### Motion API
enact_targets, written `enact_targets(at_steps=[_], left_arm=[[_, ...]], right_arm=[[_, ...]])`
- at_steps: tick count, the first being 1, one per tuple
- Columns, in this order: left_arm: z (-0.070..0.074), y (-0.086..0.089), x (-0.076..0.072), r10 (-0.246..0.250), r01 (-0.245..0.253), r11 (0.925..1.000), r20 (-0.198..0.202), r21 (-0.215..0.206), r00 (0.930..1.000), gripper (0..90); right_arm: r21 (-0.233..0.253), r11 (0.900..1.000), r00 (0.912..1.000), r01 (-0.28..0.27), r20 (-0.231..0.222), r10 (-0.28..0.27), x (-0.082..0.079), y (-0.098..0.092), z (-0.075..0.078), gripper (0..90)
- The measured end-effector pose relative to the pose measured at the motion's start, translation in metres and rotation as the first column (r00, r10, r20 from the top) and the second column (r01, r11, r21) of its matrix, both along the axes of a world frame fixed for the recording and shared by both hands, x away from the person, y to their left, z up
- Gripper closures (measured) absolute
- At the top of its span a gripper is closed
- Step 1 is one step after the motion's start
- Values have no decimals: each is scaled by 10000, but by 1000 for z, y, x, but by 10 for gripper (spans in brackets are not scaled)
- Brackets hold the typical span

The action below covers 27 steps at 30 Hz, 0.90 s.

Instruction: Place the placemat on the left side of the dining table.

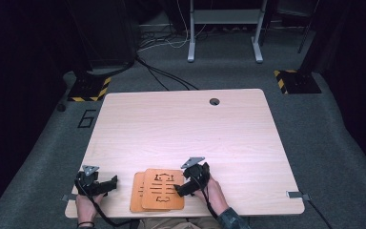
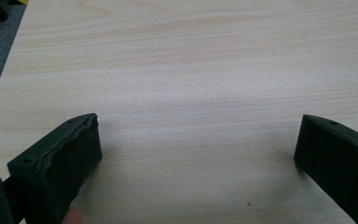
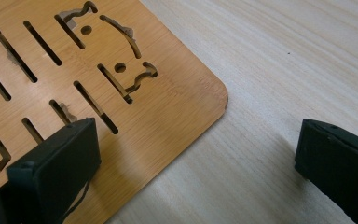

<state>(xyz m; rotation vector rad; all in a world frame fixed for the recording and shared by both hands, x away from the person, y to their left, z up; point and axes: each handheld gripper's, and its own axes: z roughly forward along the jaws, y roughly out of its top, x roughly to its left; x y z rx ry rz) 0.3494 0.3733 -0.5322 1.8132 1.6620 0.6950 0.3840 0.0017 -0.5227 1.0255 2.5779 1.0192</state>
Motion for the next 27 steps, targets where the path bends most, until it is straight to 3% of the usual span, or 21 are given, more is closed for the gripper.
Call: enact_targets(at_steps=[8, 16, 19, 21, 23, 27], left_arm=[[0, -1, -1, 150, -150, 9999, -8, -72, 9999, 0], [17, -17, -11, -633, 648, 9961, 270, -594, 9976, 4], [24, -27, -14, -1014, 1045, 9911, 412, -829, 9940, 10], [30, -37, -18, -1547, 1566, 9815, 258, -1102, 9876, 19], [31, -41, -19, -1669, 1685, 9791, 234, -1139, 9857, 20], [36, -57, -22, -2279, 2260, 9659, -9, -1268, 9737, 22]], right_arm=[[148, 9999, 9998, 50, 170, -52, -2, -2, -2, 0], [170, 9999, 9997, -8, 256, 4, -2, -2, -2, 0], [231, 9997, 9997, 92, 206, -97, -2, -2, -2, 0], [230, 9997, 9997, 78, 241, -84, -2, -2, -2, 0], [231, 9997, 9997, 75, 246, -81, -2, -3, -2, 0], [240, 9997, 9996, 75, 255, -81, -2, -3, -2, 0]])
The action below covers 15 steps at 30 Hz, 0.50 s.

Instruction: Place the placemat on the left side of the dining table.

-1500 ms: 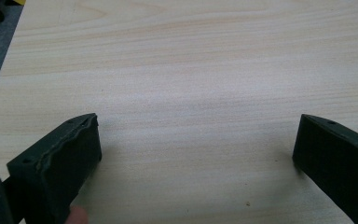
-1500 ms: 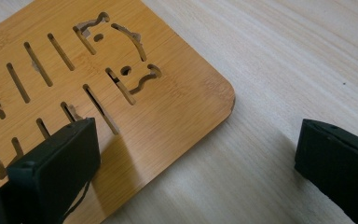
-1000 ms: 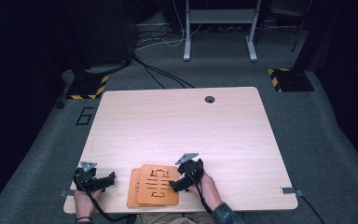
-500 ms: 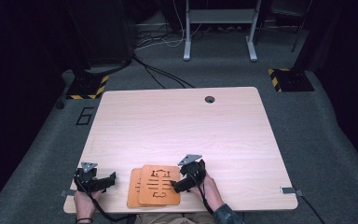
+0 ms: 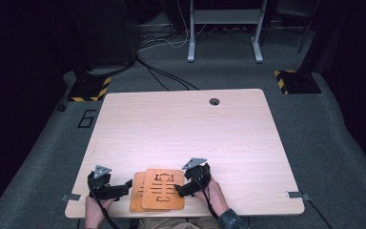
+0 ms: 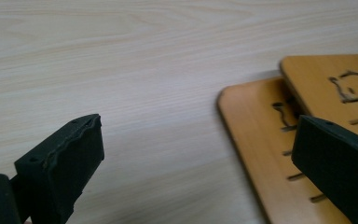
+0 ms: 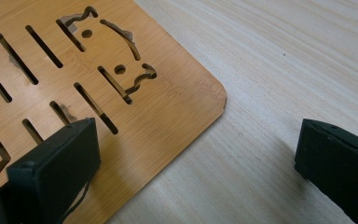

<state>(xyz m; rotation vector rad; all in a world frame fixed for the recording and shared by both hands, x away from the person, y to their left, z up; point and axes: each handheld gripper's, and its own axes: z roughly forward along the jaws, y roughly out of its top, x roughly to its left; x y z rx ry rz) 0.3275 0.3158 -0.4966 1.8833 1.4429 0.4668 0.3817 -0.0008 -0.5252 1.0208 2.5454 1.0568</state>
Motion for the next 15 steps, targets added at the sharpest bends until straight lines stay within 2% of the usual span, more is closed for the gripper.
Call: enact_targets(at_steps=[1, 5, 9, 12, 15], left_arm=[[0, -6, 0, -289, 289, 9996, -110, -7, 9995, 24], [-1, -17, 0, -620, 618, 9980, -177, -105, 9979, 40], [-5, -32, 1, -1159, 1148, 9928, -312, -341, 9928, 67], [-8, -42, 2, -1356, 1337, 9902, -463, -408, 9897, 72], [-10, -50, 3, -1579, 1560, 9867, -421, -464, 9866, 84]], right_arm=[[6, 10000, 10000, 4, 0, -4, 0, 0, 0, 0], [15, 10000, 10000, 11, -3, -11, 0, 0, 0, 0], [17, 10000, 10000, 14, -7, -14, 0, 0, 0, 0], [19, 10000, 10000, 15, -2, -15, 0, 0, 0, 0], [22, 10000, 10000, 22, -1, -22, 0, 0, 0, 0]])
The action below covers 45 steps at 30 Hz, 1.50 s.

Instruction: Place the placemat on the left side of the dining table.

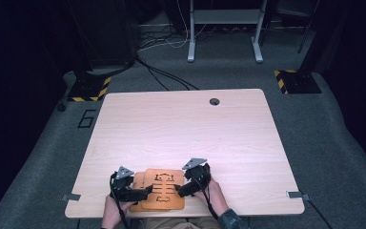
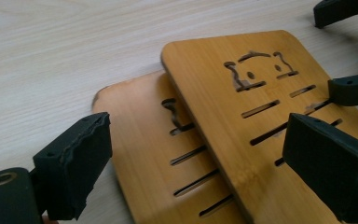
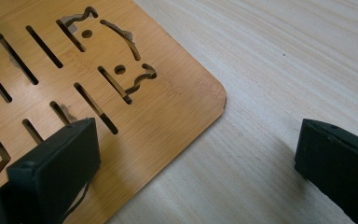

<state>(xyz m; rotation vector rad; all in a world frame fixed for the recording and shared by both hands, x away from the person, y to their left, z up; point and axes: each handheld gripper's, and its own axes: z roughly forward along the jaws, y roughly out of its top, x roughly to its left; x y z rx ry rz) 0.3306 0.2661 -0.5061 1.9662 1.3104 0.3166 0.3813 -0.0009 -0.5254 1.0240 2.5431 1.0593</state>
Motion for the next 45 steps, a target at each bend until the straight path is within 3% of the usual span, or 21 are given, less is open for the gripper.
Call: enact_targets(at_steps=[5, 22, 25, 30, 37, 45], left_arm=[[-2, -5, 3, 2, -4, 9998, -139, -202, 9999, 92], [-3, -24, 7, -611, 612, 9981, -469, -8, 9970, 82], [-4, -29, 8, -929, 928, 9957, -614, -39, 9938, 85], [-3, -35, 7, -784, 808, 9960, -615, 377, 9950, 88], [-2, -31, 6, -626, 634, 9979, -588, 122, 9963, 151], [8, -29, 3, -611, 606, 9980, -271, -184, 9978, 190]], right_arm=[[-32, 10000, 10000, -38, 16, 38, 0, 0, 0, 0], [-25, 10000, 10000, -40, 24, 40, 0, 0, 0, 0], [-28, 10000, 10000, -34, 22, 34, 0, 0, 0, 0], [-30, 10000, 10000, -28, 17, 28, 0, 0, 0, 0], [-21, 10000, 10000, 17, -20, -17, 0, -1, 0, 0], [122, 9999, 10000, -1, -67, 2, 0, -4, 0, 0]])
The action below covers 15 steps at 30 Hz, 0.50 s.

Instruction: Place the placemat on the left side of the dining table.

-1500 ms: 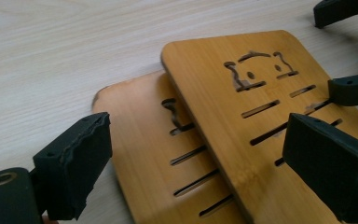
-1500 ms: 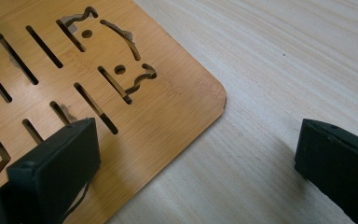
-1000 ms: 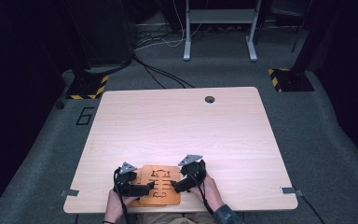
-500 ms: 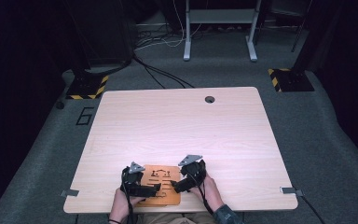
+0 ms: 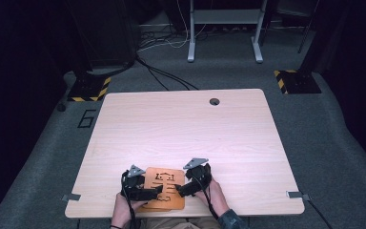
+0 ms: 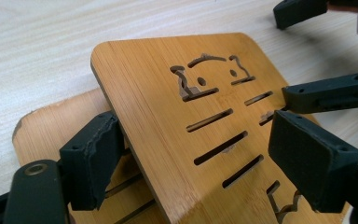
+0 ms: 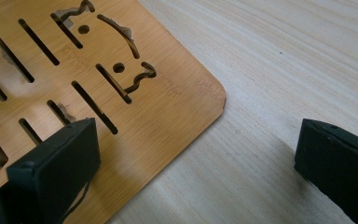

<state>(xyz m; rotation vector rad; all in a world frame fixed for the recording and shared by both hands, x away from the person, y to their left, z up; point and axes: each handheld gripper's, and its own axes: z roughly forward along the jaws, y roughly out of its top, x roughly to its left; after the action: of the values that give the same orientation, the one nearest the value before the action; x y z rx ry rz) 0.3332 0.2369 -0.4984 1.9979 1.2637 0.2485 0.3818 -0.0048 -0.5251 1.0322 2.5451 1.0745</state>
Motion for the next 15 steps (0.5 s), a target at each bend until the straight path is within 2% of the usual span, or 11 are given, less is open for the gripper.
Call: enact_targets(at_steps=[5, 11, 15], left_arm=[[7, 1, -2, 91, -87, 9998, 206, -164, 9997, 253], [14, 0, -5, 85, -78, 9998, 384, -190, 9992, 285], [18, -1, -6, 86, -70, 9993, 440, -356, 9990, 302]], right_arm=[[196, 9998, 9999, 56, -91, -54, 0, -2, 0, 0], [327, 9994, 9999, 78, -143, -74, 0, -4, 0, 0], [394, 9992, 9997, 80, -247, -70, 0, -6, 0, 0]])
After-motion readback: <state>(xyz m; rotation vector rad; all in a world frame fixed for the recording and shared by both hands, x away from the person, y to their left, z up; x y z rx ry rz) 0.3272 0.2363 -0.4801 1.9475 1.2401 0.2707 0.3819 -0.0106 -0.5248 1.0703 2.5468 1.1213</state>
